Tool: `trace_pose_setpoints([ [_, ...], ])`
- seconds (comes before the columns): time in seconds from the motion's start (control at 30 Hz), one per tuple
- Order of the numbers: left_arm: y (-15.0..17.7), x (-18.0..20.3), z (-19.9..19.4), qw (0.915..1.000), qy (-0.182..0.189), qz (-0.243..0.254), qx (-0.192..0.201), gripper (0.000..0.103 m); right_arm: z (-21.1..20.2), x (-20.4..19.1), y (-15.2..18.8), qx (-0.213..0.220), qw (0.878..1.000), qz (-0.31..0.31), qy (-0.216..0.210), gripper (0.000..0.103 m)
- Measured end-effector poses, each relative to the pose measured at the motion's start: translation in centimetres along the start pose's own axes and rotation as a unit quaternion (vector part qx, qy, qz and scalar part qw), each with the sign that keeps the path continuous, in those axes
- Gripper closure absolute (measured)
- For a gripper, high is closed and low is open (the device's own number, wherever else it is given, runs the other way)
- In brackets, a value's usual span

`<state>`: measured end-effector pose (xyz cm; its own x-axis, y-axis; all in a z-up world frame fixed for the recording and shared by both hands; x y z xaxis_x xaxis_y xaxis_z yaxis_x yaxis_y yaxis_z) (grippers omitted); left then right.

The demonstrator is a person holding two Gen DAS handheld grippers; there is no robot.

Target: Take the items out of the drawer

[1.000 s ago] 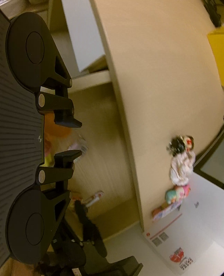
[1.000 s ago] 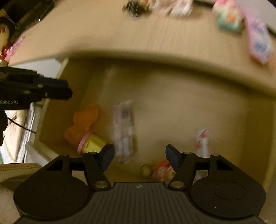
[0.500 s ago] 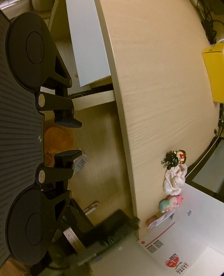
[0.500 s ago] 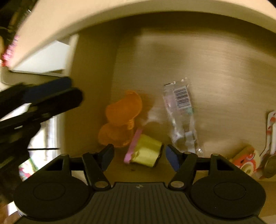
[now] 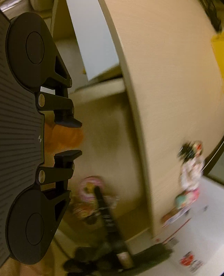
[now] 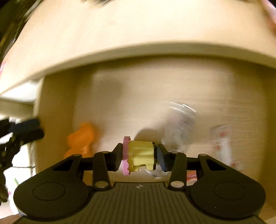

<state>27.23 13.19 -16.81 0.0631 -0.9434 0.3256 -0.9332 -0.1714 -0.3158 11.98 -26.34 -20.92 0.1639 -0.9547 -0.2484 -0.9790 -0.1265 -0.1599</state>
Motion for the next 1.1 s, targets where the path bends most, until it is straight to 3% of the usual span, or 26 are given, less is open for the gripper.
trace_pose_setpoints([
  [0.23, 0.8, 3.0, 3.4, 0.9976, 0.002, 0.047, -0.051, 0.072, -1.3, 3.0, 0.8, 0.038, 0.994, 0.076, -0.074, 0.060],
  [0.3, 0.6, 3.8, 4.3, 0.9966, 0.003, 0.062, -0.055, 0.072, -2.3, 3.3, 1.0, 0.060, 0.991, 0.086, -0.088, 0.053],
  [0.43, 0.3, 5.8, 5.7, 0.9940, 0.022, 0.090, -0.058, 0.072, -4.8, 4.5, 1.5, 0.093, 0.993, 0.059, -0.034, 0.045],
  [0.63, -1.2, 8.1, 6.8, 0.9973, 0.046, 0.052, -0.021, 0.072, -6.1, 7.3, 3.6, 0.097, 0.993, 0.044, 0.042, 0.043],
  [0.93, -2.5, 10.3, 9.9, 0.9979, 0.002, 0.063, 0.009, 0.072, -5.5, 7.1, 6.6, 0.088, 0.993, 0.049, 0.066, 0.043],
  [1.1, -3.4, 11.1, 10.2, 0.9975, 0.007, 0.066, 0.021, 0.072, -5.5, 7.0, 7.6, 0.085, 0.992, 0.030, 0.083, 0.043],
])
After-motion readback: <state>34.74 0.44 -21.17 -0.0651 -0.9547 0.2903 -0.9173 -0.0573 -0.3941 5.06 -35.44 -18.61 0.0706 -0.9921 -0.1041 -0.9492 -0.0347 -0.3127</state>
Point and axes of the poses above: each gripper's, at about its wrist camera, not at the fingertips, and z roughly the way its jaws point, x to its right, y to its underside, the point moved 10 cm from there along z, roughly the way its jaws point, and after that the axes turned 14 degrees about -z, right-handed, at the moved point
